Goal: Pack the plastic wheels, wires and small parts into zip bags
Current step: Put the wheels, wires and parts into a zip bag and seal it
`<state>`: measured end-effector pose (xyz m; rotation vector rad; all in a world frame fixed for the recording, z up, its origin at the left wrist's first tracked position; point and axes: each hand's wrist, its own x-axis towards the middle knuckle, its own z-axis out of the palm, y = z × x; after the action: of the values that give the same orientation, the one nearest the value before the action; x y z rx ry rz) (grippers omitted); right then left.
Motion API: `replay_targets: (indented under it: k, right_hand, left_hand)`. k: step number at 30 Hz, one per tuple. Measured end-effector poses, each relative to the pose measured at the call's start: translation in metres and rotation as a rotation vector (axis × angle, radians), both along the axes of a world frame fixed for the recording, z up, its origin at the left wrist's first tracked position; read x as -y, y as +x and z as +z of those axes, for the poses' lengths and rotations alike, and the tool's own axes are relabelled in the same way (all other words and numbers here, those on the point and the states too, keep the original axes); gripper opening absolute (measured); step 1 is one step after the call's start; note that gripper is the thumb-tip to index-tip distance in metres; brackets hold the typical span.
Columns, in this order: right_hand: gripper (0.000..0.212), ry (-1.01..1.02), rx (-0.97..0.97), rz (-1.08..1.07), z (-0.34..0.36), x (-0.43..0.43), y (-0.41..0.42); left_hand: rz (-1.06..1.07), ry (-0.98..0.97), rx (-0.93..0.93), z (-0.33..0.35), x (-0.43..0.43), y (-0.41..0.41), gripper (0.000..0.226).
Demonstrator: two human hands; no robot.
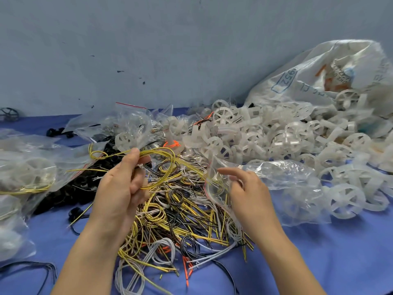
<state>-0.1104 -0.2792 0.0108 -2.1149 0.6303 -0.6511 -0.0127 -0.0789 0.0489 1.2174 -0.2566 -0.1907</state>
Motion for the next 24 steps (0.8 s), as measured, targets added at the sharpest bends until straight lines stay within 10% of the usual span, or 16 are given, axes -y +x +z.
replay_targets:
  k: [10,24]
  right_hand:
    - [0.034,-0.036,0.058,0.207,0.004,-0.016,-0.001]
    - [0.042,-0.241,0.099,0.213,0.001,-0.015,-0.003]
  left_hand:
    - [-0.521,0.467,0.059,-0.003,0.012,-0.015,0.041]
    - [-0.222,0.267,-0.089,-0.015,0.046,-0.011,0.015]
